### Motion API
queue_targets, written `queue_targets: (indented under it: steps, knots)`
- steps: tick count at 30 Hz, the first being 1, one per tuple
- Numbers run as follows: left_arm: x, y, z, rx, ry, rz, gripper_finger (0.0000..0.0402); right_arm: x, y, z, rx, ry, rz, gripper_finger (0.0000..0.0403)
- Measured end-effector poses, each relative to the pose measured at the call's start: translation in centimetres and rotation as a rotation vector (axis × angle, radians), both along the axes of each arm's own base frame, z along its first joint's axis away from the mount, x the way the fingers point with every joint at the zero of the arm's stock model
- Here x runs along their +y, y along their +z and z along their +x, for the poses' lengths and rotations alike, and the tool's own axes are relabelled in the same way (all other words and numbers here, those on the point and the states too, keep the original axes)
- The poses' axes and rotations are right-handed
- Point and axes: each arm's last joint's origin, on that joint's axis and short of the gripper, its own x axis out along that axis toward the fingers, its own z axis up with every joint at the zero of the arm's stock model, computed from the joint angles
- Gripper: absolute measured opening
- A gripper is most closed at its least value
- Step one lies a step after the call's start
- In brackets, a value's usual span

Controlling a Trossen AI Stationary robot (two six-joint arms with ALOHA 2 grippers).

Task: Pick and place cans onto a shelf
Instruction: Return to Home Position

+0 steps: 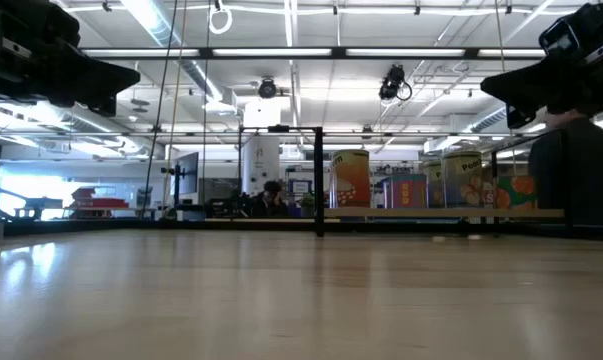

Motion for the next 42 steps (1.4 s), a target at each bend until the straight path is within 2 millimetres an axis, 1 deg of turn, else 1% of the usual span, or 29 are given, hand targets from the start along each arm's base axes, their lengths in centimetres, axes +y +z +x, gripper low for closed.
queue_targets:
  steps: [7, 12, 42]
  knots:
    - [0.02, 0.01, 0.00, -0.002, 0.002, 0.000, 0.0030, -0.05, -0.16, 0.03, 0.018, -0.007, 0.001, 0.0028]
    - [0.03, 0.32, 0.00, -0.033, 0.006, -0.002, 0.0030, -0.05, -0.15, 0.03, 0.016, -0.007, 0.001, 0.0028]
    - [0.03, 0.36, 0.00, -0.037, 0.005, -0.002, 0.0030, -0.05, -0.15, 0.03, 0.016, -0.007, 0.001, 0.0028]
